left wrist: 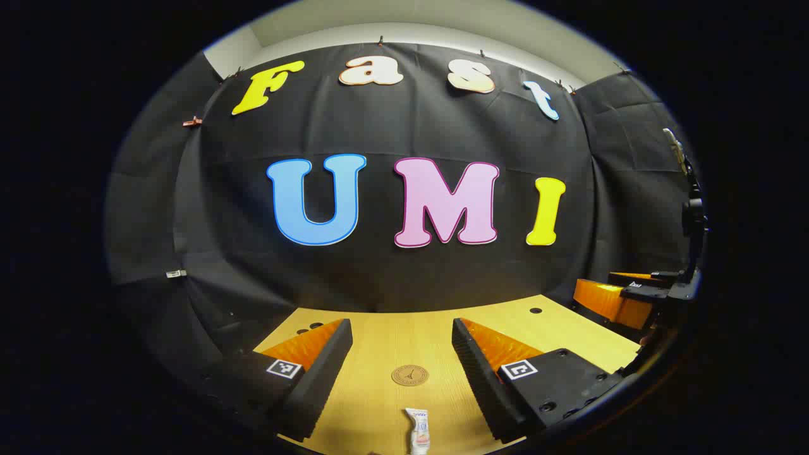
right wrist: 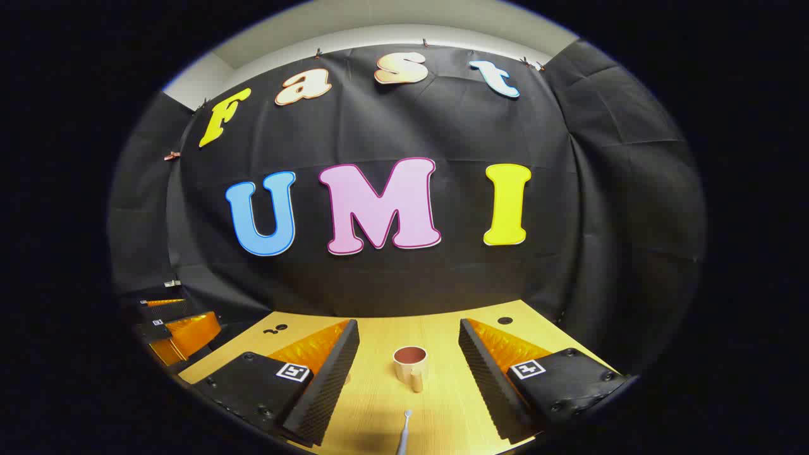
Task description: Put the toothbrush and toothpaste on the desktop into the cup, then pick up the cup and place it on the coaster on the desktop.
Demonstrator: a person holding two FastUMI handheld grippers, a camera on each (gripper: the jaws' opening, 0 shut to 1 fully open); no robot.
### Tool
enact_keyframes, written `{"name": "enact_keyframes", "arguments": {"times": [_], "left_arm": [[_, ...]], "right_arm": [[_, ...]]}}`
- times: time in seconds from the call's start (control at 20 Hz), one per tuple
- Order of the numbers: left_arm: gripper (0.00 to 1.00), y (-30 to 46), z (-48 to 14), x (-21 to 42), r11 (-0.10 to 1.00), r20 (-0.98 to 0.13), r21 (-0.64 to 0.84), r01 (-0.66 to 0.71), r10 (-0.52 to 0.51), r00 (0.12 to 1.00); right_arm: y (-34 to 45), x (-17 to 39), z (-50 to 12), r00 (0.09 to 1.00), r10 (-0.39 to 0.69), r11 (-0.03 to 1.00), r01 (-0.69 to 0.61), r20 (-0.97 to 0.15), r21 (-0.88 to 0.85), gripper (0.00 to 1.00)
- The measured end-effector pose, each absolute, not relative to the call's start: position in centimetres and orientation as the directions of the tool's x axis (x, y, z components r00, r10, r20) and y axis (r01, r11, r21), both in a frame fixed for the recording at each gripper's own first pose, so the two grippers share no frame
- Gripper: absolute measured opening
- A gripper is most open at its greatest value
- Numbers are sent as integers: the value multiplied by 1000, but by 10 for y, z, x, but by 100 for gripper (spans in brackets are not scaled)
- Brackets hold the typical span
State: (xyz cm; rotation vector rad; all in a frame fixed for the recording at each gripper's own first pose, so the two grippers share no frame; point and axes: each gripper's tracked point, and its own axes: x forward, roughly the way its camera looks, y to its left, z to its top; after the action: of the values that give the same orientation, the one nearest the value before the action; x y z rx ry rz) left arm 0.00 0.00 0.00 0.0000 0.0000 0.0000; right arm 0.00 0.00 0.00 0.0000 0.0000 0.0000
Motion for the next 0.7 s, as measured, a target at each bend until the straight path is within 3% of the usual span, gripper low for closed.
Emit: {"name": "enact_keyframes", "arguments": {"times": [0.7], "left_arm": [[98, -17, -24, 20, 998, -93, -61, 30, -36, 995]], "right_arm": [[-15, 11, -20, 996, 36, 999, -34, -79, 23, 98]]}}
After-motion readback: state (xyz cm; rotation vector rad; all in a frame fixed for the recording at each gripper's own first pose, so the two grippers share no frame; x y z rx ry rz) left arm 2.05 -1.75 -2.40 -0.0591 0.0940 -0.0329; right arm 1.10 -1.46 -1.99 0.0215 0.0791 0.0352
